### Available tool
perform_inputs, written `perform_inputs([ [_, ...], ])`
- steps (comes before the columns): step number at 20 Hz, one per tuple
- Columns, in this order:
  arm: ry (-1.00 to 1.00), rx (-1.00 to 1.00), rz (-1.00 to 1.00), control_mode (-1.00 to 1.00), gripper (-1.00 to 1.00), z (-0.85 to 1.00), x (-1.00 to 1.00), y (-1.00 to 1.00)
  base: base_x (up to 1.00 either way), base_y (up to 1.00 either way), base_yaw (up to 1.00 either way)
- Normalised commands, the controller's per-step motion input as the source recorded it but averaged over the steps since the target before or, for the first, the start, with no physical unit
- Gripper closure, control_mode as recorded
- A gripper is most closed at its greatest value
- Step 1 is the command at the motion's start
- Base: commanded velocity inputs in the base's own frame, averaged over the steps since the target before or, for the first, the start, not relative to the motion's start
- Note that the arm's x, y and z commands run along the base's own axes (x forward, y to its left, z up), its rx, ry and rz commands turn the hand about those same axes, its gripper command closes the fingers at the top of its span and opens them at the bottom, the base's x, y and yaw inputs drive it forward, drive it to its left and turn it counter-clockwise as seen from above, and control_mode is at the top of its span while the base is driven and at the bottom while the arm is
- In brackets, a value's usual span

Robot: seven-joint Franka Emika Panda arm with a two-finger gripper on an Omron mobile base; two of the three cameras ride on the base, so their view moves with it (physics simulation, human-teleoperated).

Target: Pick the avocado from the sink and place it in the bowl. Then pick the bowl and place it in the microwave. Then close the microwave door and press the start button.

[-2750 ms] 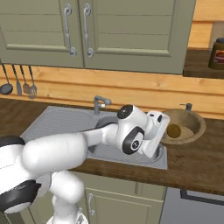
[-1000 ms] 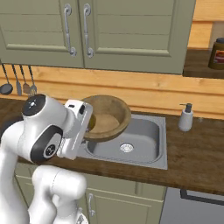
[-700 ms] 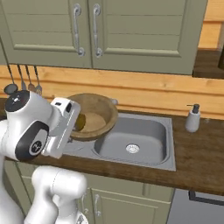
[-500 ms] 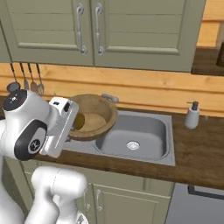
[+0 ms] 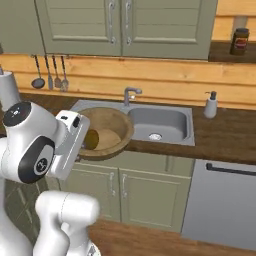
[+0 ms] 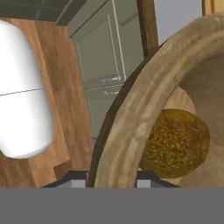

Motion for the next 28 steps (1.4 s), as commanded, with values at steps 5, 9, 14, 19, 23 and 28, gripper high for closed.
perform_inputs([
  [5,0.0,0.0,0.0,1.0,1.0,0.0,0.0,0.0,-0.99,-0.21,-0.05],
  [9,0.0,0.0,0.0,1.0,1.0,0.0,0.0,0.0,-0.61,-0.19,-0.19],
  [14,0.0,0.0,0.0,1.0,1.0,0.0,0.0,0.0,-0.02,0.0,-0.51],
  [19,0.0,0.0,0.0,1.0,1.0,0.0,0.0,0.0,0.0,0.0,-0.67],
  [23,0.0,0.0,0.0,1.0,1.0,0.0,0.0,0.0,0.0,0.0,-0.72],
  [28,0.0,0.0,0.0,1.0,1.0,0.0,0.0,0.0,0.0,0.0,-0.73],
])
